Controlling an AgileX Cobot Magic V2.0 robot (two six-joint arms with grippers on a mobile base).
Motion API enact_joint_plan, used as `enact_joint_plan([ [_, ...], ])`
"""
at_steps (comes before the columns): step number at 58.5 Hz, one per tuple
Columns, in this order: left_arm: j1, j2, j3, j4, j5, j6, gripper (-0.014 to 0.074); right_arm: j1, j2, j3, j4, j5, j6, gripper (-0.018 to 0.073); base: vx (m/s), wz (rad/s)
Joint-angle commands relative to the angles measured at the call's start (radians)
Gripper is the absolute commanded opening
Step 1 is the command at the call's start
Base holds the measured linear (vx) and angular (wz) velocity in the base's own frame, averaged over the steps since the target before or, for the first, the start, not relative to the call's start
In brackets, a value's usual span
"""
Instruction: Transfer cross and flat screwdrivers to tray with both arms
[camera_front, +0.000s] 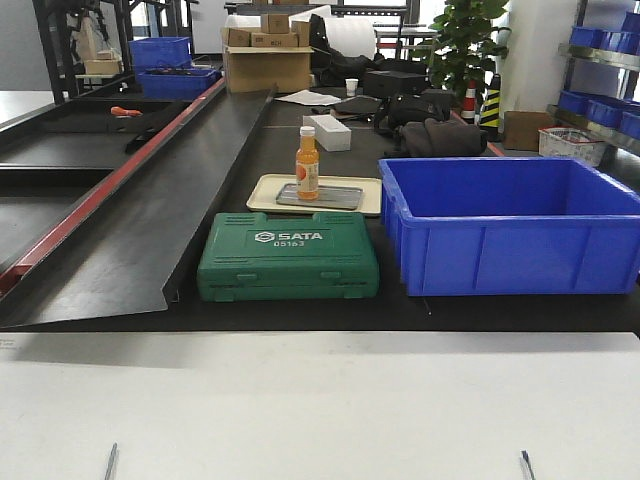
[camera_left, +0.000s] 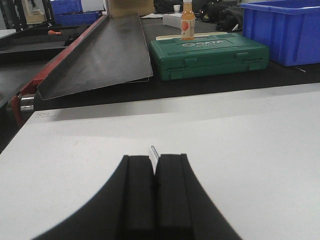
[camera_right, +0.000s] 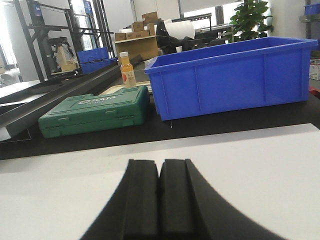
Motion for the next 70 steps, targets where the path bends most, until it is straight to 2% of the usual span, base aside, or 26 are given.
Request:
enact_joint_plan([
  [1,-0.002,-0.013,-0.022,-0.009,-0.081,-0.009,0.0,0.002,0.018,0.007,-0.006,-0.088,-0.005,-0.0008,0.0,0.0],
  [39,-0.002,-0.013,-0.023,-0.008,-0.088,-0.009,0.0,0.002,0.018,0.007,-0.006,-0.088,-0.005,-0.0008,0.0,0.0],
  [50,-0.002,-0.013,-0.026,-0.002,-0.169,-0.002,0.0,0.002,0.018,0.006,0.0,-0.197,-0.004,-0.0008,0.0,0.0],
  [54,-0.002,-0.013,-0.026,-0.002,-0.27,-0.005,0.0,0.002,0.018,-0.001,0.0,-0.239,-0.004,-0.0008,0.0,0.0],
  [58,-0.002,-0.013,-0.044,-0.017,-0.393,-0.03,0.0,0.002,0.018,-0.031,0.0,-0.255,-0.007,-0.0008,0.0,0.0],
  [61,-0.002,-0.012,-0.073,-0.026,-0.431,-0.057,0.0,0.002,0.018,-0.078,-0.001,-0.24,-0.015,-0.0008,0.0,0.0],
  [66,-0.002,-0.004,-0.162,-0.034,-0.393,-0.057,0.0,0.001,0.026,-0.18,-0.001,-0.195,-0.024,-0.0008,0.0,0.0],
  [70,-0.002,0.048,-0.277,-0.034,-0.344,-0.049,0.0,0.001,0.078,-0.323,-0.003,-0.112,-0.046,-0.0008,0.0,0.0],
])
